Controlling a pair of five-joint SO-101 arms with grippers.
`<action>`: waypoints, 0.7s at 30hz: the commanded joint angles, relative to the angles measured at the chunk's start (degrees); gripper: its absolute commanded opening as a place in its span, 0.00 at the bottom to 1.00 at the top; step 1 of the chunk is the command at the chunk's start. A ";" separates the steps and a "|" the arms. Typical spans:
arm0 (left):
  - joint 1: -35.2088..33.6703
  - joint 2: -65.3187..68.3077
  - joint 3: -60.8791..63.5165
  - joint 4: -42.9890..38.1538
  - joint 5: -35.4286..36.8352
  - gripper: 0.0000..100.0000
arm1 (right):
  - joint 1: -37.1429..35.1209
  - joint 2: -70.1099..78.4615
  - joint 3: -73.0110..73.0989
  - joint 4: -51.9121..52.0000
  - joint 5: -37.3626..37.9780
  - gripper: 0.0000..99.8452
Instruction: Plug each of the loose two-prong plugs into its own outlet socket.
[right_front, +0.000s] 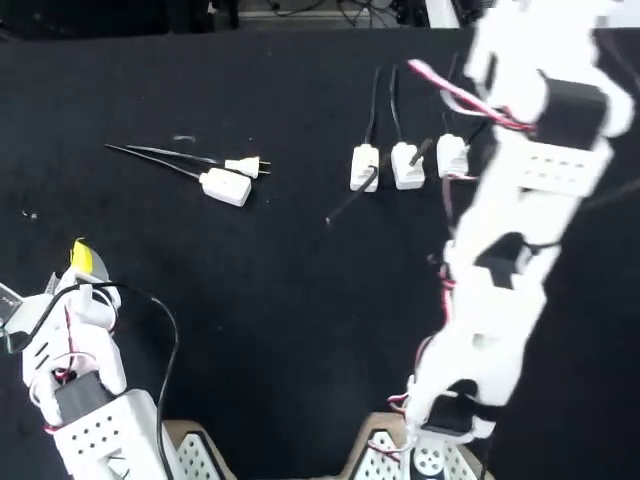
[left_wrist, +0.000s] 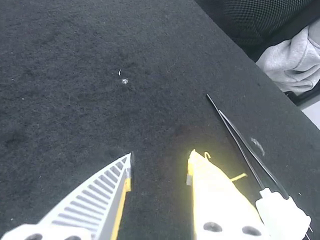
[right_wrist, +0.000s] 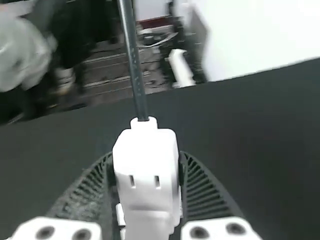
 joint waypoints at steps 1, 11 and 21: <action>0.57 -0.62 -2.77 -0.88 0.44 0.19 | 8.53 -3.21 -2.59 -0.62 0.62 0.01; 0.66 -0.62 -2.68 -1.14 0.44 0.19 | 16.70 15.25 -2.51 -5.45 7.74 0.01; 0.92 -0.62 -2.59 -1.14 0.44 0.19 | 15.47 30.20 -2.59 -10.11 22.95 0.01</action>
